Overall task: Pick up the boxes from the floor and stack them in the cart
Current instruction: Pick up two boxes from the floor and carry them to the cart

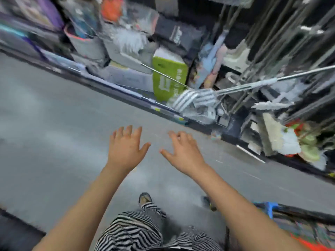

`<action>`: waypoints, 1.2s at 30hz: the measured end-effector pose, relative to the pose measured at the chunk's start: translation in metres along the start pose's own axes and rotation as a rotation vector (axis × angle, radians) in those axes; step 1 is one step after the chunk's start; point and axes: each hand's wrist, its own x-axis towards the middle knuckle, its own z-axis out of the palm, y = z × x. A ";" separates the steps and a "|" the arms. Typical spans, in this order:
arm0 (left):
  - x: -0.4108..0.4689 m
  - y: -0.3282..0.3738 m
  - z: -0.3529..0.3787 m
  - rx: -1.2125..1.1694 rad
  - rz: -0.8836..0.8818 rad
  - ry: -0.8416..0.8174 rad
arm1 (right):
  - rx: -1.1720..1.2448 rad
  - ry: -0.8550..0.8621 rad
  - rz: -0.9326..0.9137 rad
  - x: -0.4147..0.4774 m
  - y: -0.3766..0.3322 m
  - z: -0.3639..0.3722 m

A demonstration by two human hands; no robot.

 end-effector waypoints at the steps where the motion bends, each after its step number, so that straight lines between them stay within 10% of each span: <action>1: -0.003 -0.027 -0.002 -0.002 -0.056 0.007 | -0.014 -0.014 -0.066 0.018 -0.024 0.007; 19: -0.032 -0.304 0.038 -0.119 -1.040 0.044 | -0.309 -0.424 -0.736 0.239 -0.271 0.107; 36: 0.034 -0.524 0.004 -0.056 -1.425 0.162 | -0.306 -0.623 -1.041 0.448 -0.516 0.169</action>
